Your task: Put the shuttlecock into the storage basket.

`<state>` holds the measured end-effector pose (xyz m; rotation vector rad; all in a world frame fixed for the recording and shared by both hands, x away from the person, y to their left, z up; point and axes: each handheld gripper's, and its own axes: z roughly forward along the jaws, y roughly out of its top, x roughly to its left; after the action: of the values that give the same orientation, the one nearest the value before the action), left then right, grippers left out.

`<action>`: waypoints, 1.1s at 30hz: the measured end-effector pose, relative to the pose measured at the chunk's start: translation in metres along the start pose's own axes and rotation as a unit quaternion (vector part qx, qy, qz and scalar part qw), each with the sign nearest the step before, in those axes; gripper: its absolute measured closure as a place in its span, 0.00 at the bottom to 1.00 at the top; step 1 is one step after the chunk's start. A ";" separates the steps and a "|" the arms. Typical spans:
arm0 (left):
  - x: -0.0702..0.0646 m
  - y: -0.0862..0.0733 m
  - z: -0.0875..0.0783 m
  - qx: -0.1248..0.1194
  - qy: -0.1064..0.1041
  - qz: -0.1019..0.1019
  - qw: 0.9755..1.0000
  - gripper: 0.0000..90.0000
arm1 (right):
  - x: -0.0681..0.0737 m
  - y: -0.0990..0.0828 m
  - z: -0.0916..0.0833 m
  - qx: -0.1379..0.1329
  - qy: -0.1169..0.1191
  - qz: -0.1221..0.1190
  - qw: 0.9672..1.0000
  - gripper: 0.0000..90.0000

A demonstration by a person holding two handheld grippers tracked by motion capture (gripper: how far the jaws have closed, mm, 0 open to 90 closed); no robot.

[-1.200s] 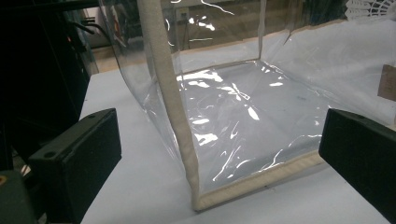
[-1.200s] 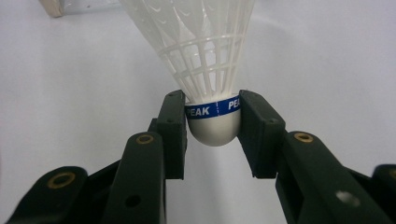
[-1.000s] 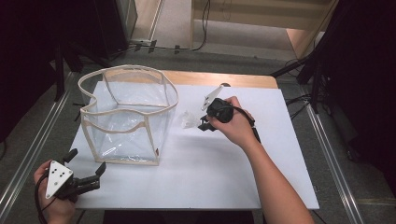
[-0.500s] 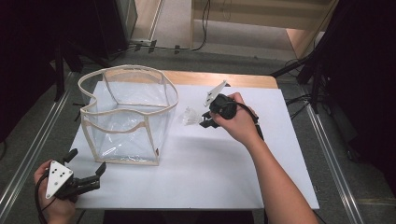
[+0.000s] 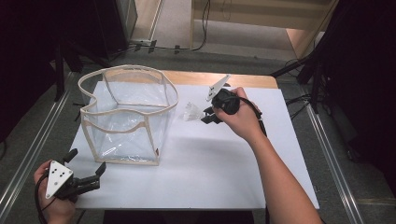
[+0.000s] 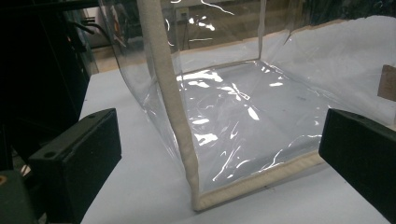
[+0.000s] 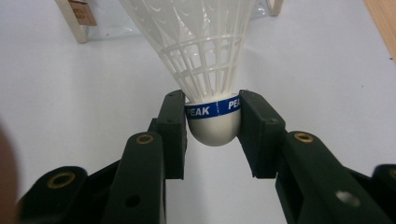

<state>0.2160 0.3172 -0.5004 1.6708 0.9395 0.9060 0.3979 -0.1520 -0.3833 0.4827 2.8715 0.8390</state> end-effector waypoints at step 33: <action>0.000 0.000 0.000 0.001 0.000 0.001 1.000 0.00 | -0.006 0.024 -0.045 -0.016 -0.012 -0.011 1.000 0.68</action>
<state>0.2160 0.3172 -0.5004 1.6728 0.9387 0.9054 0.4010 -0.1579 -0.3323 0.4540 2.8327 0.8674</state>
